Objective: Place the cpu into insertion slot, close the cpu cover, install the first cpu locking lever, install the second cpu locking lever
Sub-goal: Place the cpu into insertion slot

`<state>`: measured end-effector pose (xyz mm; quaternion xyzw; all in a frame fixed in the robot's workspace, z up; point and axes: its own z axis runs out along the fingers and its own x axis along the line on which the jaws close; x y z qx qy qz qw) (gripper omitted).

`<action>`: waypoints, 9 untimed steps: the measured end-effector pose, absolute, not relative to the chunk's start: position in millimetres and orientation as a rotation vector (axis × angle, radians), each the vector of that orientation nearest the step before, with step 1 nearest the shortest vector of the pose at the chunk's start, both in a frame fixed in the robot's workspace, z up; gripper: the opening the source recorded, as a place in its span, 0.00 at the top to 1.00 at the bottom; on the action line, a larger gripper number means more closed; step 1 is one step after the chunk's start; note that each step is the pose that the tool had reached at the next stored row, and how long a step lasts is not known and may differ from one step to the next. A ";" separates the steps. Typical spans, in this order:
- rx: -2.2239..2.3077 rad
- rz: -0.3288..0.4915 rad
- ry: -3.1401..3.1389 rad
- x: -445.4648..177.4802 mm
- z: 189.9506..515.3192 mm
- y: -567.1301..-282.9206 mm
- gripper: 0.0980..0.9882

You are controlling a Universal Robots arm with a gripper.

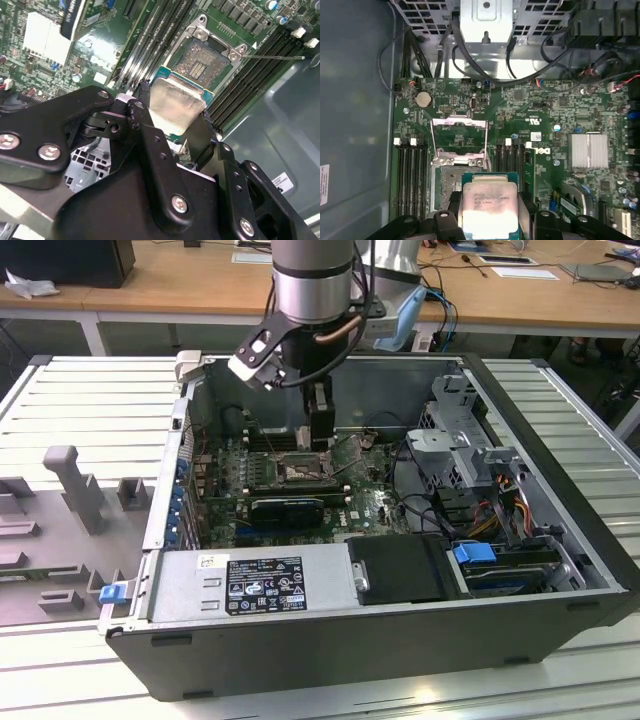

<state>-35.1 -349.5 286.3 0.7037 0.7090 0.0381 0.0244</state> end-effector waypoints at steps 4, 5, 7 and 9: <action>2.177 0.118 2.194 -36.9 276.1 -340.9 0.52; 2.177 0.118 2.194 -37.6 272.6 -338.0 0.52; 2.177 0.118 2.193 -38.5 268.7 -335.0 0.52; 2.177 0.118 2.193 -39.7 264.6 -332.5 0.52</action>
